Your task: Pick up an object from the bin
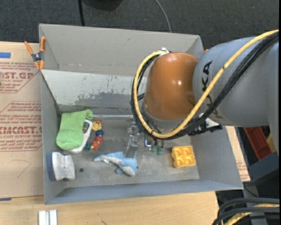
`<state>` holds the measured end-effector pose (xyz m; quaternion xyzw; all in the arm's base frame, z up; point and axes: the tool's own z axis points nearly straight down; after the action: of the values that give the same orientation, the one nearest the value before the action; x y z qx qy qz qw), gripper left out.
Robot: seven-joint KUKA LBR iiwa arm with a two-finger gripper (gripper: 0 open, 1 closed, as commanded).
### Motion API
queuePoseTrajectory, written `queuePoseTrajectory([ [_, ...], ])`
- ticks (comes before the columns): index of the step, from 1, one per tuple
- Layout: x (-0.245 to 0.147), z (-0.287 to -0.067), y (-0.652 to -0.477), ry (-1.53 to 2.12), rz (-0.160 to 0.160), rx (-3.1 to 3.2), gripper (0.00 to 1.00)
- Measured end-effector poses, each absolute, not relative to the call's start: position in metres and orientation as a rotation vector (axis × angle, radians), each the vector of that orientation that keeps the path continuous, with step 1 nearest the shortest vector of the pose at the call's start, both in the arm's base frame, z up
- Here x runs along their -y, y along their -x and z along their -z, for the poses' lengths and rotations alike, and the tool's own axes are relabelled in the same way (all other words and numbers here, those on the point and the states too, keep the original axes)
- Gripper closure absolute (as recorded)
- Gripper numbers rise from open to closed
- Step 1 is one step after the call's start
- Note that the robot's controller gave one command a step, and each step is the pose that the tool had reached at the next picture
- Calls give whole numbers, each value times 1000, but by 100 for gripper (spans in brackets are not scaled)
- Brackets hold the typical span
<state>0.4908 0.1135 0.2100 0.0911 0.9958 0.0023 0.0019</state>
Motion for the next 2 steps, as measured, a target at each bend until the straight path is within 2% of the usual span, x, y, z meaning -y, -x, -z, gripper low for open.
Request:
queuePoseTrajectory([
  [1,-113,-205,-485,-317,0,-3136,0],
  [2,-113,-205,-485,-317,0,-3136,0],
])
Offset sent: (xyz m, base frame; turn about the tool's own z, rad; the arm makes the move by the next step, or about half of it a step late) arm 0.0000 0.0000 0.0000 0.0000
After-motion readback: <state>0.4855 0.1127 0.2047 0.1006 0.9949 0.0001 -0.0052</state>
